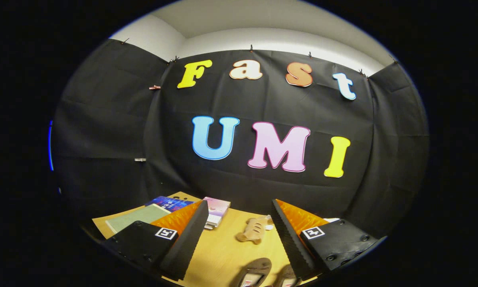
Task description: Open the storage box then place both shoes into the box .Put the left shoe in first, then the right shoe, with the right side of both shoes facing outward in a uniform manner.
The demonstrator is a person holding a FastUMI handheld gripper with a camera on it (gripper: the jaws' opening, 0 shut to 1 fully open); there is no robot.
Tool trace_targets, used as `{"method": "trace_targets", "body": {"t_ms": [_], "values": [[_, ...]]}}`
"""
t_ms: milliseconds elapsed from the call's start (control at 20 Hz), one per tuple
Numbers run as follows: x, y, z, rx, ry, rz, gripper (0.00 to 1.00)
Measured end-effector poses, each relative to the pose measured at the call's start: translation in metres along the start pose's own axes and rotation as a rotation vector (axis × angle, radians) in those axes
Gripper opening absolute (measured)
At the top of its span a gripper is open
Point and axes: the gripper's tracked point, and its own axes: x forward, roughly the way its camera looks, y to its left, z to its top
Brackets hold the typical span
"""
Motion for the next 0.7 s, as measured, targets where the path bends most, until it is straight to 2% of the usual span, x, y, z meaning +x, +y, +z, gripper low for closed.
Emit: {"method": "trace_targets", "body": {"t_ms": [100, 250, 350, 550, 700], "values": [[0.008, 0.018, -0.007, 0.061, 0.025, 0.076, 0.97], [0.021, 0.048, -0.024, 0.219, 0.089, 0.214, 0.97], [0.028, 0.066, -0.043, 0.362, 0.161, 0.308, 0.99], [0.033, 0.091, -0.073, 0.695, 0.319, 0.463, 0.98], [0.038, 0.098, -0.11, 0.894, 0.437, 0.54, 0.98]]}}
